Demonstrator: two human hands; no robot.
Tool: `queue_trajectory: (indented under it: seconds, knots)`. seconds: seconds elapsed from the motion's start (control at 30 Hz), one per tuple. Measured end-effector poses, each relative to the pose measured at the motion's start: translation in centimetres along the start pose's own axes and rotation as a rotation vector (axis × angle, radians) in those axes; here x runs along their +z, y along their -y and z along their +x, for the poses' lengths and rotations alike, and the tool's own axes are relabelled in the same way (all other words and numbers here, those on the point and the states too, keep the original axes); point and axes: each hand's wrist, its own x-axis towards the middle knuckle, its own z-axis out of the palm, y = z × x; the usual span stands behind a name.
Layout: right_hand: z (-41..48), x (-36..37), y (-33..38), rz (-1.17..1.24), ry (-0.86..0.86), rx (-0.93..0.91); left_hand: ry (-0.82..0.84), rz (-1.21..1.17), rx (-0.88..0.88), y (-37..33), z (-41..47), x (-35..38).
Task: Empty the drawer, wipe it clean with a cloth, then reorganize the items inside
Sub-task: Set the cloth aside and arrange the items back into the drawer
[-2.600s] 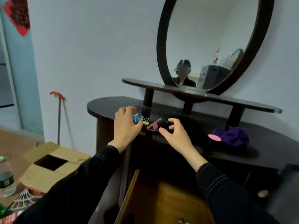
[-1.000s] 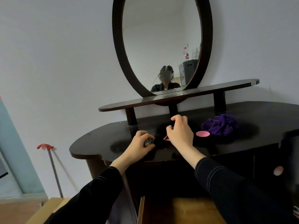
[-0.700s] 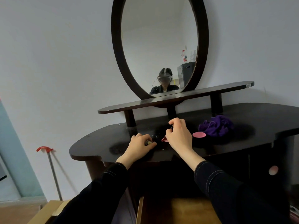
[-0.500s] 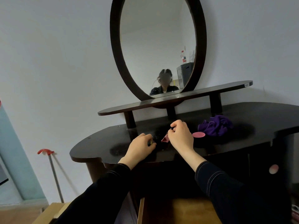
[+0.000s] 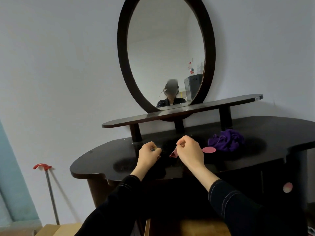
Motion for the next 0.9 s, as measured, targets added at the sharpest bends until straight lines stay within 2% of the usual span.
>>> queue_trajectory:
  seconds: [0.13, 0.27, 0.33, 0.43, 0.53, 0.7, 0.8, 0.9]
  knots:
    - [-0.3, 0.2, 0.4, -0.076, 0.099, -0.131, -0.166, -0.533, -0.29, 0.5, 1.3, -0.1]
    - [-0.6, 2.3, 1.0, -0.237, 0.342, -0.335, -0.275, -0.933, -0.515, 1.1, 2.0, -0.8]
    - [-0.5, 3.7, 1.6, -0.199, 0.426, -0.301, -0.279, -1.13, -0.596, 1.0, 1.9, -1.1]
    - [-0.2, 5.2, 2.6, 0.044, 0.476, -0.164, -0.26, -1.369, -0.658, 0.5, 1.2, -1.2]
    - [-0.6, 5.0, 3.2, 0.209, 0.439, -0.123, -0.232, -1.456, -0.667, -0.5, -0.4, -1.0]
    - [-4.4, 1.4, 4.4, 0.436, 0.384, -0.052, -0.135, -1.41, -0.729, -4.5, -5.2, -1.0]
    - [-9.4, -1.5, 4.4, 0.496, 0.271, -0.091, -0.015, -1.413, -0.769, -6.7, -9.7, -1.1]
    - [-14.7, -4.4, 3.1, 0.459, 0.28, -0.153, 0.083, -1.422, -0.803, -6.9, -15.6, -0.1]
